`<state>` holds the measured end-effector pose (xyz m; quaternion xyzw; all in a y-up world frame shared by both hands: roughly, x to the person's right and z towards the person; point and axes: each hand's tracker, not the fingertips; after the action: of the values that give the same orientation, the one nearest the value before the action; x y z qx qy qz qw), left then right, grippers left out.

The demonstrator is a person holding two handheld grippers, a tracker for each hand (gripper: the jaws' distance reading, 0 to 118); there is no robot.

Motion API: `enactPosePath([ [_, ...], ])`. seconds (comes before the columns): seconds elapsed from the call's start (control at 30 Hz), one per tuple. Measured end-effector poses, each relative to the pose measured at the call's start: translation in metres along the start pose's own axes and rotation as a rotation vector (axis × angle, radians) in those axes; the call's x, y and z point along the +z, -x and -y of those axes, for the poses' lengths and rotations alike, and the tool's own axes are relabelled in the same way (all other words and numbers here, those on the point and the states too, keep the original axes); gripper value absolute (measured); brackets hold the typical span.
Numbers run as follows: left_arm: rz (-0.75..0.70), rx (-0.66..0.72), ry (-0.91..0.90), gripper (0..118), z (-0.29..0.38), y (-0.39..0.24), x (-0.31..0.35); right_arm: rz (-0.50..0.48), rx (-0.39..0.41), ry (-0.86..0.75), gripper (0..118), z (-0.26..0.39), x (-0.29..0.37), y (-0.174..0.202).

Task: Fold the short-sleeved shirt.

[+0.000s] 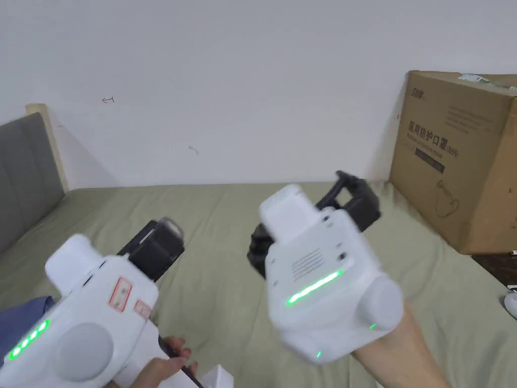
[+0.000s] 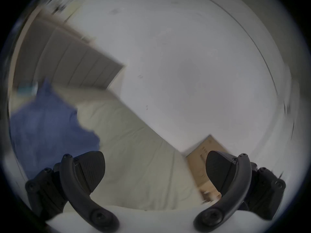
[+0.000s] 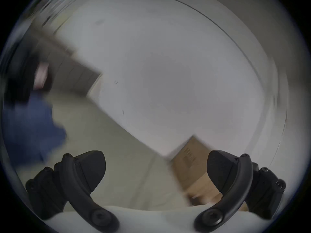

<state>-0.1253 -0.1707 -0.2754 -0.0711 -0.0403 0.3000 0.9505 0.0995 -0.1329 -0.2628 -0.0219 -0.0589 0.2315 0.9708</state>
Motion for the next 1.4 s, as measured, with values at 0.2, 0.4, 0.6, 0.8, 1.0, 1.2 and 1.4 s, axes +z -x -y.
enactPosePath([
  [0.2,-0.060,-0.689,-0.128,118,0.011,-0.055,0.015,0.228,-0.583,0.098,118,0.050,0.003,-0.061],
  [0.4,0.014,-0.657,0.035,118,0.022,-0.051,0.011,0.209,-0.440,0.064,118,0.062,0.010,-0.056],
  [0.6,-0.004,-0.653,-0.012,107,0.017,-0.051,0.015,0.130,-0.435,0.042,116,0.045,0.015,-0.052],
  [0.8,-0.013,-0.697,-0.035,1,0.021,-0.048,0.019,0.133,-0.446,0.062,7,0.049,0.017,-0.040],
  [1.0,-0.002,-0.653,0.020,0,0.020,-0.045,0.013,0.086,-0.481,0.084,4,0.053,0.017,-0.043],
  [1.2,0.021,-0.641,0.013,0,0.013,-0.050,0.012,0.073,-0.438,0.071,2,0.048,0.016,-0.039],
  [1.4,0.015,-0.635,0.009,0,0.008,-0.047,0.014,0.044,-0.439,0.067,2,0.040,0.016,-0.038],
])
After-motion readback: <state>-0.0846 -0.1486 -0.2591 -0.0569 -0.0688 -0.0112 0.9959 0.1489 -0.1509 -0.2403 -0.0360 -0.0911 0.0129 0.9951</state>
